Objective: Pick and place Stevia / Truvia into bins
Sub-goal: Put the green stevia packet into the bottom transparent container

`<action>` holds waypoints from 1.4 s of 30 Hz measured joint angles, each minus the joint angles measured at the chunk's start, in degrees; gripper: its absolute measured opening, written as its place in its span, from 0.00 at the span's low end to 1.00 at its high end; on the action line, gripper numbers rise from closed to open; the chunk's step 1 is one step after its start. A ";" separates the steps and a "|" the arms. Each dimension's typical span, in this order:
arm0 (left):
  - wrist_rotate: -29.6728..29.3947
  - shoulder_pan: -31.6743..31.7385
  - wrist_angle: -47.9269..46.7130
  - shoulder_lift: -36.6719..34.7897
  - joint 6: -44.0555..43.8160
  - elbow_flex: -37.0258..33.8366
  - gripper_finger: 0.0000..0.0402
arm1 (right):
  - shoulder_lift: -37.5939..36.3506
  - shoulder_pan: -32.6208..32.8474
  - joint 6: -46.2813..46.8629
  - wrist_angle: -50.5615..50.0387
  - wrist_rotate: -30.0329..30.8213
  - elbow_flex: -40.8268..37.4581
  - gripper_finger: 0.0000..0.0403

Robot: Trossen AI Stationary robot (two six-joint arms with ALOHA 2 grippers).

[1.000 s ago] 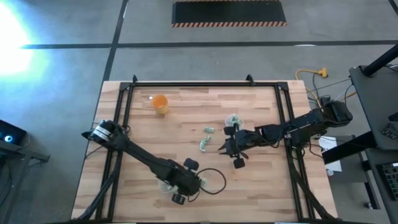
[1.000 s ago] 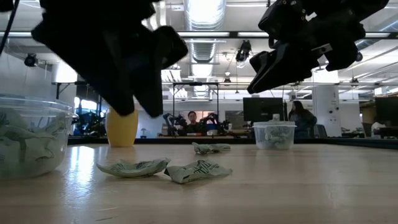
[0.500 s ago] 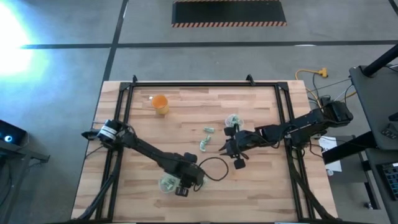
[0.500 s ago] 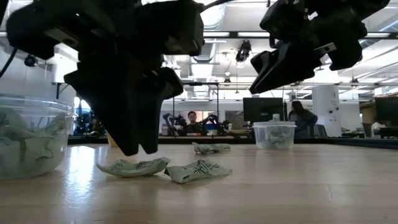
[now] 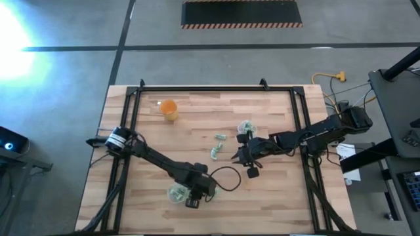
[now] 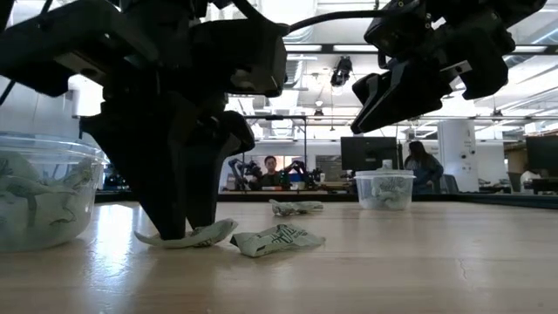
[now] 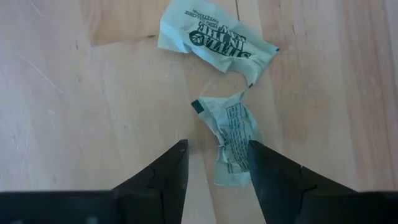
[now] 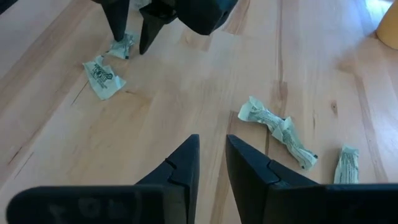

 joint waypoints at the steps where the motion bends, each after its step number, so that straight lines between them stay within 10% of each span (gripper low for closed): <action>1: -0.01 0.00 -0.01 0.00 0.00 0.00 0.37 | 0.00 0.00 0.00 0.00 0.00 0.00 0.17; 16: 0.96 0.08 -0.25 0.00 3.81 0.00 0.01 | 0.00 -0.02 0.00 -0.09 0.00 0.00 0.16; 42: -23.43 -7.90 -8.14 -9.90 6.01 2.93 0.00 | 0.00 -0.02 0.00 -1.76 0.07 -0.02 0.15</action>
